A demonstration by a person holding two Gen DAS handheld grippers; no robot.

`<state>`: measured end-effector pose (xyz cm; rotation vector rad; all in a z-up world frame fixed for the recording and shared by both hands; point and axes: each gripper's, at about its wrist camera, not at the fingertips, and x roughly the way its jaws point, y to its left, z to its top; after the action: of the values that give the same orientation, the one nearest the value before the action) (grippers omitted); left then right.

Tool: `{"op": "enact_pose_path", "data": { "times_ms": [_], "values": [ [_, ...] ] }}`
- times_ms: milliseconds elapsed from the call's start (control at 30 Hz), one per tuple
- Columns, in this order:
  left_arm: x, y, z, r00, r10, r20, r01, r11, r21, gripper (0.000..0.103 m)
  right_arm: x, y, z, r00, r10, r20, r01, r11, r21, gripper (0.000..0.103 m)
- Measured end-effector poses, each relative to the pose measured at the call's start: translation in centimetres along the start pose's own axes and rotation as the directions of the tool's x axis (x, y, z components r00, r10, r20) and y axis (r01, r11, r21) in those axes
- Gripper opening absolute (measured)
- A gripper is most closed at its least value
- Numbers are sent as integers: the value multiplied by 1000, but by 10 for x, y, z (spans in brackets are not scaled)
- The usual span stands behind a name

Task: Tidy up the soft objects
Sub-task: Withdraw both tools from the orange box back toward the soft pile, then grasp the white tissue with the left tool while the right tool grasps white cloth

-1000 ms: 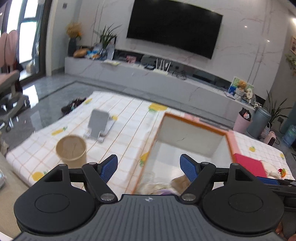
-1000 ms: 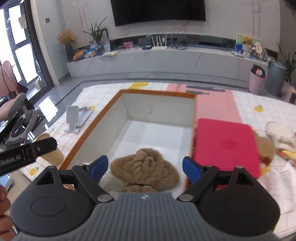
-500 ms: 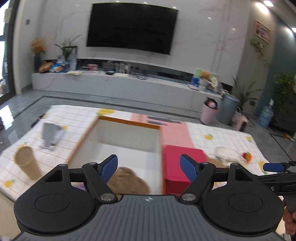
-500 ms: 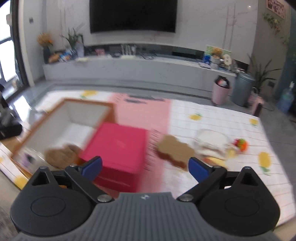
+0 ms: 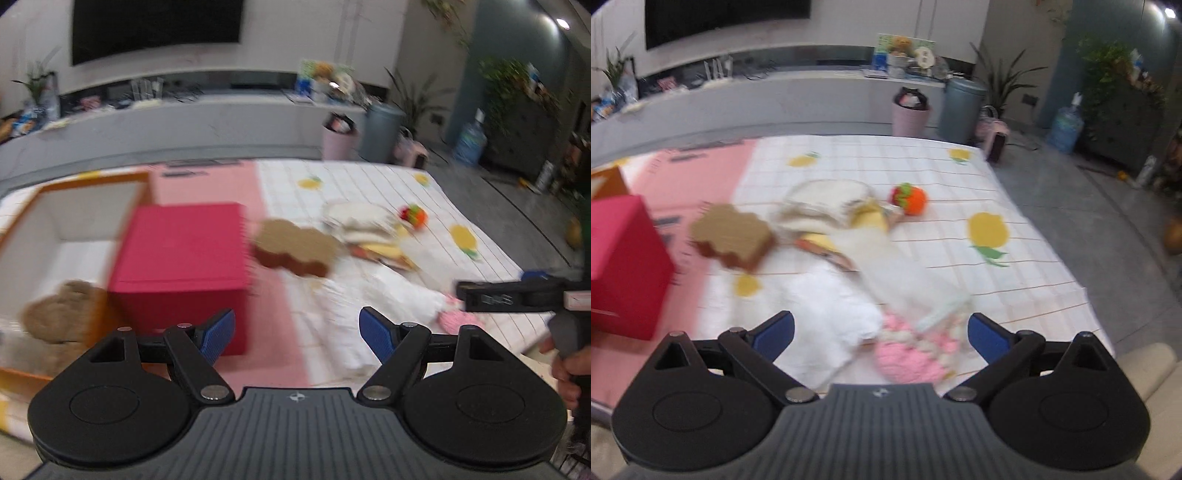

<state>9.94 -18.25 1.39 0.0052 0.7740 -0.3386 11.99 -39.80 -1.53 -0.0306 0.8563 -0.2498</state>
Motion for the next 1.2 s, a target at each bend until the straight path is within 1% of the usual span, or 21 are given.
{"op": "enact_pose_path", "data": {
  "times_ms": [100, 167, 233, 333, 400, 467, 567, 600, 633, 667, 700, 733, 767, 800, 833, 867, 900, 933, 1033, 1133, 1200],
  "values": [
    [26, -26, -4, 999, -36, -31, 37, 998, 44, 90, 27, -2, 4, 997, 81, -15, -81, 997, -2, 97],
    [43, -40, -7, 997, -51, -53, 54, 997, 59, 90, 40, -1, 9, 994, 106, -7, -106, 994, -18, 94],
    [59, -48, -9, 996, -46, -80, 50, 997, 54, 90, 53, 3, 16, 997, 76, 1, -76, 995, -68, 91],
    [79, -50, -11, 994, -33, -105, 35, 999, 13, 90, 73, 5, 22, 998, 56, -1, -56, 991, -123, 90],
    [88, -50, -13, 993, -36, -115, 35, 999, -8, 90, 90, 4, 23, 999, 36, -35, -40, 991, -130, 90],
    [94, -48, -14, 991, -42, -123, 39, 999, -28, 90, 106, 5, 21, 997, 23, -77, -34, 990, -139, 87],
    [106, -46, -13, 990, -48, -133, 42, 998, -51, 90, 118, 8, 19, 997, -31, -75, 17, 983, -182, 80],
    [110, -45, -14, 989, -47, -141, 40, 998, -56, 90, 118, 7, 18, 996, -50, -72, 36, 983, -182, 73],
    [114, -43, -15, 987, -42, -153, 33, 998, -60, 90, 117, 6, 18, 996, -56, -72, 42, 984, -172, 63],
    [118, -42, -16, 986, -35, -162, 26, 998, -62, 90, 115, 4, 18, 997, -45, -69, 34, 987, -155, 58],
    [121, -40, -18, 985, -31, -167, 21, 998, -65, 90, 113, -1, 19, 997, -25, -67, 16, 992, -127, 48],
    [123, -39, -19, 985, -28, -172, 17, 998, -68, 90, 112, -4, 20, 998, -20, -68, 13, 995, -98, 40],
    [125, -38, -21, 984, -25, -176, 13, 997, -71, 90, 110, -9, 20, 997, -28, -76, 23, 997, -67, 35],
    [127, -36, -22, 984, -25, -178, 12, 997, -76, 90, 108, -14, 20, 997, -32, -74, 29, 999, -39, 22],
    [128, -35, -23, 983, -28, -180, 14, 997, -79, 90, 106, -19, 20, 997, -20, -68, 19, 1000, -11, 16],
    [129, -34, -24, 982, -31, -184, 17, 997, -82, 90, 103, -25, 19, 998, 0, -63, 1, 1000, 22, 13],
    [130, -33, -25, 981, -36, -188, 20, 996, -85, 90, 100, -30, 20, 998, 14, -58, -11, 998, 54, 5],
    [130, -32, -26, 981, -42, -191, 25, 996, -88, 90, 96, -36, 20, 998, 20, -51, -16, 996, 89, 2],
    [129, -33, -29, 981, -66, -184, 51, 995, -85, 90, 80, -56, 19, 999, 39, -19, -34, 979, 202, 2],
    [127, -33, -33, 978, -118, -173, 105, 991, -82, 90, 65, -78, 14, 998, 61, 28, -67, 937, 344, 2],
    [127, -34, -32, 976, -142, -167, 125, 986, -106, 90, 63, -84, 13, 994, 97, 45, -107, 928, 357, 2]
  ]
}}
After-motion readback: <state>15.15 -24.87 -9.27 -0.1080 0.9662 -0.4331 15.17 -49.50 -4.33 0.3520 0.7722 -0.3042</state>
